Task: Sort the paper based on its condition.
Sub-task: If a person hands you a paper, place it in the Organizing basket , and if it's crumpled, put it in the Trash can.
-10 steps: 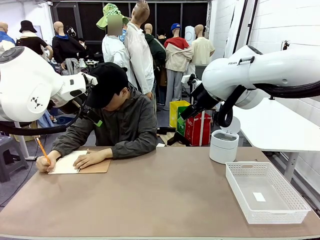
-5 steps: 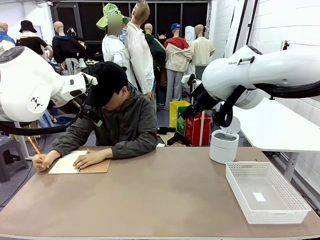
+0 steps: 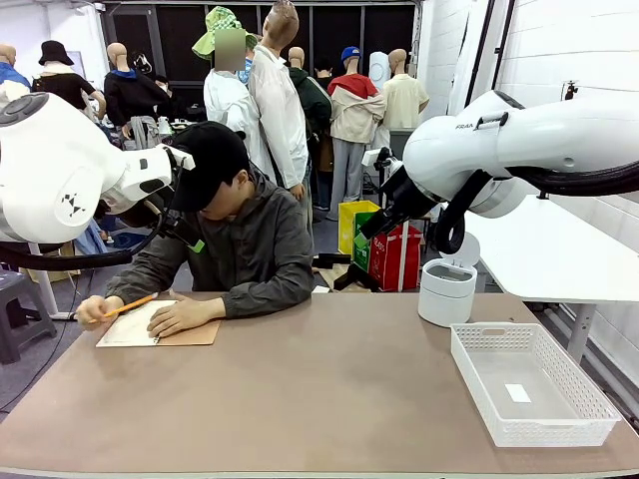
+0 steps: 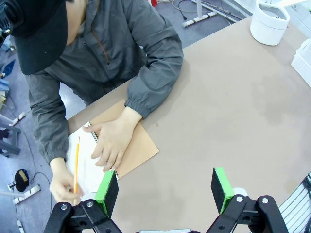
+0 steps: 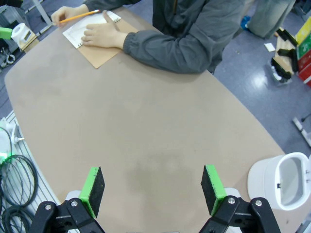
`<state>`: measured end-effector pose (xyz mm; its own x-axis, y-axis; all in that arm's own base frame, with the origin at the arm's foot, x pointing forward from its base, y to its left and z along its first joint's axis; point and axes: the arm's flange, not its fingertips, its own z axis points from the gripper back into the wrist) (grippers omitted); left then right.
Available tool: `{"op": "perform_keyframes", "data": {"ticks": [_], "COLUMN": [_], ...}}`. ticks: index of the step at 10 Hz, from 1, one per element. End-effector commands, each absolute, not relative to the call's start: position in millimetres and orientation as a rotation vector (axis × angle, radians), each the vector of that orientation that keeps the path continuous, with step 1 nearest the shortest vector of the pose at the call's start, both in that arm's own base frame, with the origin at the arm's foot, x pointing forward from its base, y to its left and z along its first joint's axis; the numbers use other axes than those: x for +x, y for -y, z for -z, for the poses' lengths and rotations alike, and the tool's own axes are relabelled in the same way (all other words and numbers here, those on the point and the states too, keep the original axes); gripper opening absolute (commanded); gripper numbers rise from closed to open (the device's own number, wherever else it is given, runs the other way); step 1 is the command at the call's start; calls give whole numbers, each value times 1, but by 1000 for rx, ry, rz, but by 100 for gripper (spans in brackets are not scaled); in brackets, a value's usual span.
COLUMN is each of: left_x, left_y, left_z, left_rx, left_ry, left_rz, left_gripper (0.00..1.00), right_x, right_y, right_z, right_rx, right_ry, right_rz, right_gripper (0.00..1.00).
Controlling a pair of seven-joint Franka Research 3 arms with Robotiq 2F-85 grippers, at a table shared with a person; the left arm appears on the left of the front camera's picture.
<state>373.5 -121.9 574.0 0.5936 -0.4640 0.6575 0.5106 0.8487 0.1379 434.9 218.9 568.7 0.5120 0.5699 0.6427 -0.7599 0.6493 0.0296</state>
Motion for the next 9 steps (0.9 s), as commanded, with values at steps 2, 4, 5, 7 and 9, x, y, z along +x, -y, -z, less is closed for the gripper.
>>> {"op": "perform_keyframes", "data": {"ticks": [2,4,5,7,9], "left_x": [374,374,374,374,374], "left_y": [121,121,121,121,121], "left_z": [-575,-575,-575,-575,-575], "left_rx": [-69,-69,-69,-69,-69], "left_ry": [746,746,746,746,746], "left_rz": [569,569,569,569,569], "left_gripper": [100,100,100,100,100], "right_x": [436,436,436,436,436], "right_y": [-220,-220,-220,-220,-220], "right_z": [-567,-567,-567,-567,-567], "right_rx": [329,329,329,329,329], "right_ry": [639,639,639,639,639], "right_rz": [-817,-817,-817,-817,-817], "right_gripper": [100,100,100,100,100]}}
